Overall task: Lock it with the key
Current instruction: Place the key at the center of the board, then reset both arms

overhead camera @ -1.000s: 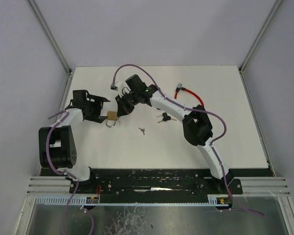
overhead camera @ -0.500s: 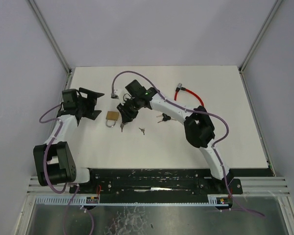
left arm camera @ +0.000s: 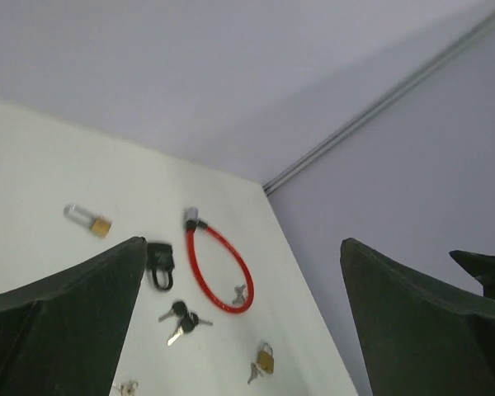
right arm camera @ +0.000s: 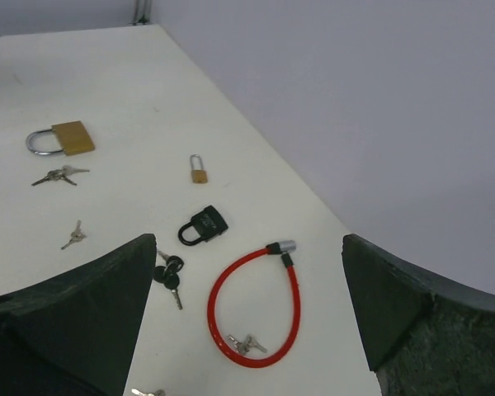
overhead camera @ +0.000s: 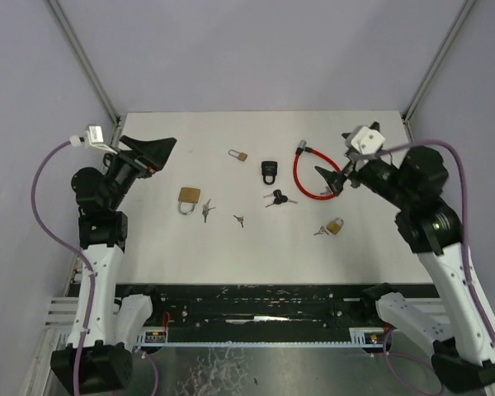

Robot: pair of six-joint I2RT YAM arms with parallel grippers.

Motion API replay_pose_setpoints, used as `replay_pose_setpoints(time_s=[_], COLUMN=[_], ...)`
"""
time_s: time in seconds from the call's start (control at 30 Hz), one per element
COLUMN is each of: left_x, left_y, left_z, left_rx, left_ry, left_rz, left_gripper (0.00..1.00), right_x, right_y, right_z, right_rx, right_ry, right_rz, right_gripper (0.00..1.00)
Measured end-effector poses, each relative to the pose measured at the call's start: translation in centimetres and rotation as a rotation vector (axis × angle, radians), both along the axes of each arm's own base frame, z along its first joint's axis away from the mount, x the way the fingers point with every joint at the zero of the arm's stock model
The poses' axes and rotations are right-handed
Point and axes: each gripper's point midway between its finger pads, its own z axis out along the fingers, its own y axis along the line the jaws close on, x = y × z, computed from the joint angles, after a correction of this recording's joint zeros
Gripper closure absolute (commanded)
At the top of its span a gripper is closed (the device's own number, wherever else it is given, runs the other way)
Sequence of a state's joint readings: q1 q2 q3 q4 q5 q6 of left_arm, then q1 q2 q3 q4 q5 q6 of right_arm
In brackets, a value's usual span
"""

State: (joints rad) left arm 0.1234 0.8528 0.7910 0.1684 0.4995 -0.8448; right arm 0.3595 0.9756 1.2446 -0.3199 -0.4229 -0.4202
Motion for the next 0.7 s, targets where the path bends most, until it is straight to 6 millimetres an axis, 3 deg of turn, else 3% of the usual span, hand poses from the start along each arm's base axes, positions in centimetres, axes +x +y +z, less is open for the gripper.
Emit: replay_pose_setpoints(time_s=[0.1, 0.17, 0.33, 0.53, 0.7], left_x=[-2.3, -4.0, -8.1, -11.5, -11.9], left_y=[-1.0, -1.8, -3.4, -4.3, -5.1], left_z=[5.2, 8.1, 13.1, 14.6, 13.8], left_rx=[0.07, 0.112, 0.219, 0.286, 0.298], left_ry=[-0.17, -0.259, -0.414, -0.492, -0.473], left_rz=[-0.05, -0.093, -0.173, -0.189, -0.227], left_gripper=[0.0, 0.0, 0.0, 0.0, 0.0], right_x=[-2.8, -3.4, -4.9, -7.0, -8.4], right_y=[-2.7, -4.2, -5.8, -6.3, -6.9], right_z=[2.1, 2.6, 2.5, 3.7, 5.0], right_rx=[0.033, 0.048, 0.085, 0.138, 0.245], right_ry=[-0.092, -0.112, -0.102, -0.094, -0.068], right_rz=[-0.068, -0.132, -0.196, -0.204, -0.24], right_gripper=[0.0, 0.0, 0.0, 0.0, 0.0])
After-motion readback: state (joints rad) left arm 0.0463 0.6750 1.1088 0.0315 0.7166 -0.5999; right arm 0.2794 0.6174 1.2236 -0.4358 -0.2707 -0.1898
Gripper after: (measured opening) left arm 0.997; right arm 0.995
